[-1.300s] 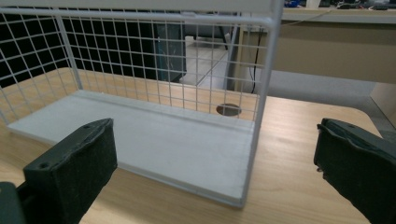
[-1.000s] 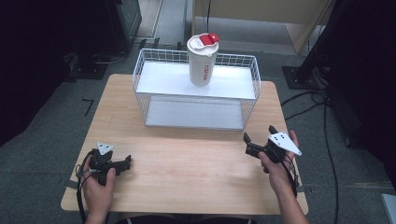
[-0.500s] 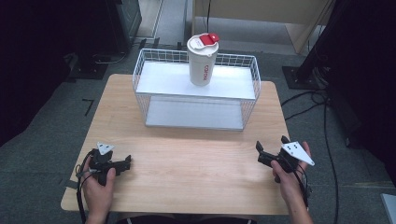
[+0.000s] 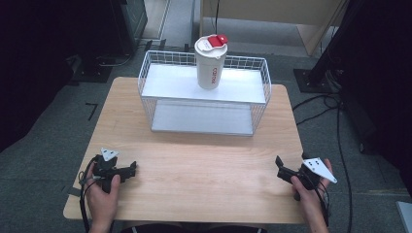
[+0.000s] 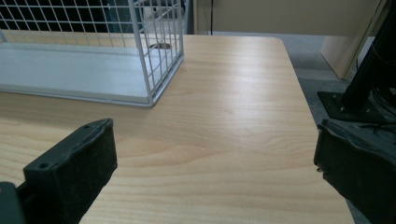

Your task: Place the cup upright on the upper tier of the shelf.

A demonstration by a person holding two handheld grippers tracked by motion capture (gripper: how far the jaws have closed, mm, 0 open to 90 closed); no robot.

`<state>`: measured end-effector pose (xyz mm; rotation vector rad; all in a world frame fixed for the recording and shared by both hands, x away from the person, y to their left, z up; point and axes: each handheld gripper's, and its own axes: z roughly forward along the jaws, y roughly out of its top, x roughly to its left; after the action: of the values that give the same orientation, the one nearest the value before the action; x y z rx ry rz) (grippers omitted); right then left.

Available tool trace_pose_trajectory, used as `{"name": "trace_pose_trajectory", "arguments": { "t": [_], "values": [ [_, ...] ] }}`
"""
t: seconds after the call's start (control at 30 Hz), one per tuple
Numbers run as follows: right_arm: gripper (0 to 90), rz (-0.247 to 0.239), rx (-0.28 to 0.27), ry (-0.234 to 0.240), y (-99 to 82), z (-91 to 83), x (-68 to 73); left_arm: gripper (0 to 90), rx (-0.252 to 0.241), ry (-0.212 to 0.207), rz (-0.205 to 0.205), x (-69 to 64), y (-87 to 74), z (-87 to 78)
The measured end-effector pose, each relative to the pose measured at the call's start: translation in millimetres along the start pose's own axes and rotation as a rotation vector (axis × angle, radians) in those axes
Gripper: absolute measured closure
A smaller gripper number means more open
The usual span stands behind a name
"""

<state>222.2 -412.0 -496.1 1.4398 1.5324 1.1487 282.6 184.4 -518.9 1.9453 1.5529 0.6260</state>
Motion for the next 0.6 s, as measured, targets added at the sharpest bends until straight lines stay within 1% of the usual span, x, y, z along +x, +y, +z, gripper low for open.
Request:
{"name": "trace_pose_trajectory", "arguments": {
  "t": [0.13, 0.27, 0.43, 0.47, 0.5, 0.53, 0.57, 0.6],
  "values": [
    [0.0, 0.005, 0.017, -0.010, -7.4, -6.3, -5.1, 0.0, -0.001, 0.000, 0.000, 0.0, 0.0, 0.1],
    [0.0, 0.009, 0.021, -0.015, -10.2, -10.3, -7.3, 0.0, -0.001, 0.001, 0.000, 0.0, 0.0, 0.1],
    [0.0, 0.008, 0.040, -0.022, -15.6, -15.6, -10.4, 0.0, -0.001, 0.000, 0.000, 0.0, 0.0, 0.1],
    [0.0, 0.003, 0.059, -0.028, -18.0, -16.6, -10.5, 0.0, 0.000, 0.000, 0.001, 0.0, 0.0, 0.0],
    [0.0, 0.003, 0.059, -0.028, -18.0, -16.6, -10.5, 0.0, 0.000, 0.000, 0.001, 0.0, 0.0, 0.0],
    [0.0, -0.016, 0.091, -0.045, -20.8, -16.1, -10.0, 0.0, -0.001, 0.001, 0.000, 0.0, 0.0, 0.1],
    [0.0, -0.020, 0.114, -0.053, -22.3, -15.7, -9.0, 0.0, 0.000, 0.000, 0.000, 0.0, 0.0, 0.0],
    [0.0, -0.020, 0.114, -0.053, -22.3, -15.7, -9.0, 0.0, 0.000, 0.000, 0.000, 0.0, 0.0, 0.0]
  ]
}}
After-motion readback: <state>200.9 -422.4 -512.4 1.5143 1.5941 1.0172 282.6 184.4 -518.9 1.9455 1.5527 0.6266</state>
